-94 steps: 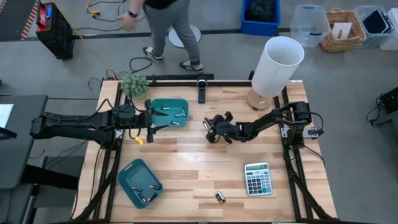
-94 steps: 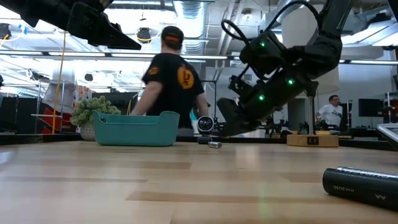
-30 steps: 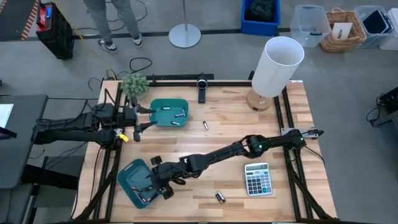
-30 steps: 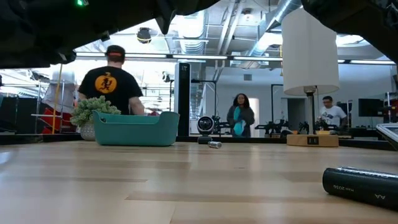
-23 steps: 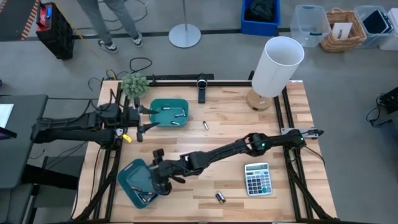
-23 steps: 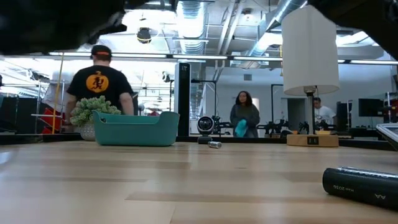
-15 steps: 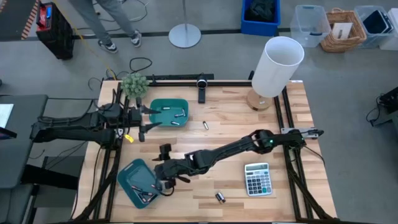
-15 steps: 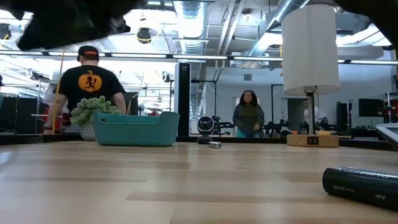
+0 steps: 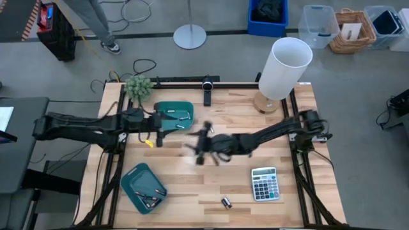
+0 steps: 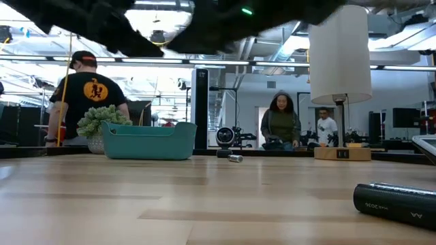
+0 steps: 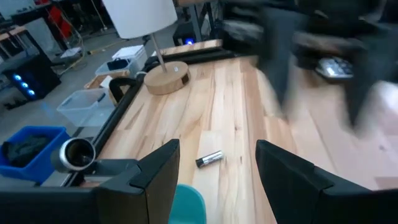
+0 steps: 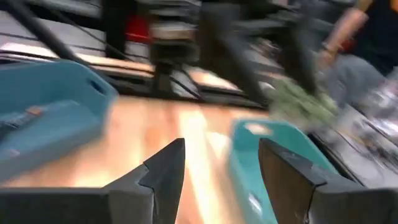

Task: Sort batteries
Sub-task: Put the top silver battery into the green bin

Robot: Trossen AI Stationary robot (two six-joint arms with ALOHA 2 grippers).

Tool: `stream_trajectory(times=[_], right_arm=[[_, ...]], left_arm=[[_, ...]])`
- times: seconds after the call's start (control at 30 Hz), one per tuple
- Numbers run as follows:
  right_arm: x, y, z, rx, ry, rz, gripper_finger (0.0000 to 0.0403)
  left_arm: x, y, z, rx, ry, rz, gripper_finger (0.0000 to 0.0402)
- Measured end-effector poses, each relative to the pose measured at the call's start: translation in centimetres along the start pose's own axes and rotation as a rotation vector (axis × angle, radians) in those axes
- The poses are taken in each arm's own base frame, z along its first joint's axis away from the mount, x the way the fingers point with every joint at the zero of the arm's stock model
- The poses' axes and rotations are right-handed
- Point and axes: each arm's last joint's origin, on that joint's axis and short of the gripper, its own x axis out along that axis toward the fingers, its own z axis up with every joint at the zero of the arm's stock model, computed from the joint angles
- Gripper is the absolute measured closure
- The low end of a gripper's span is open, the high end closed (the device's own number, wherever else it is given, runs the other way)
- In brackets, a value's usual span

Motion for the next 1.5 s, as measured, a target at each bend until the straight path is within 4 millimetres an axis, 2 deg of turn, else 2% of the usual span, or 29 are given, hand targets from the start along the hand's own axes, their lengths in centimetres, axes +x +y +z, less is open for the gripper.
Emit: stream_trajectory(times=[0.13,0.3,0.5,0.73,0.9,1.07,1.2,1.33,1.5], right_arm=[[-3.9,-2.4,-1.7,0.048,0.016,-0.071,0.0184],[-8.4,-4.0,-1.9,0.114,-0.028,-0.145,0.0184],[-12.7,-4.3,-1.8,0.146,-0.069,-0.194,0.0184],[-16.4,-3.9,-1.6,0.146,-0.107,-0.246,0.0184],[-17.7,-3.4,-1.4,0.131,-0.117,-0.26,0.0184],[-18.0,-3.2,-1.3,0.114,-0.119,-0.265,0.0184],[-18.0,-3.2,-1.3,0.111,-0.118,-0.266,0.0184],[-18.0,-3.3,-1.3,0.111,-0.117,-0.269,0.0184],[-18.0,-3.3,-1.3,0.11,-0.116,-0.268,0.0184]], left_arm=[[2.7,-0.2,0.5,0.058,0.052,-0.014,0.0196],[6.5,-0.1,2.3,0.16,0.132,-0.068,0.0196],[12.0,0.4,2.6,0.281,0.327,-0.173,0.0196],[18.6,0.7,0.9,0.371,0.513,-0.276,0.0196],[21.9,0.6,-0.2,0.395,0.602,-0.328,0.0196],[24.0,0.3,-1.2,0.405,0.652,-0.359,0.0196],[25.5,0.2,-2.7,0.392,0.724,-0.394,0.0196],[26.6,0.2,-3.5,0.386,0.745,-0.405,0.0196],[26.7,0.6,-3.6,0.38,0.745,-0.404,0.0196]])
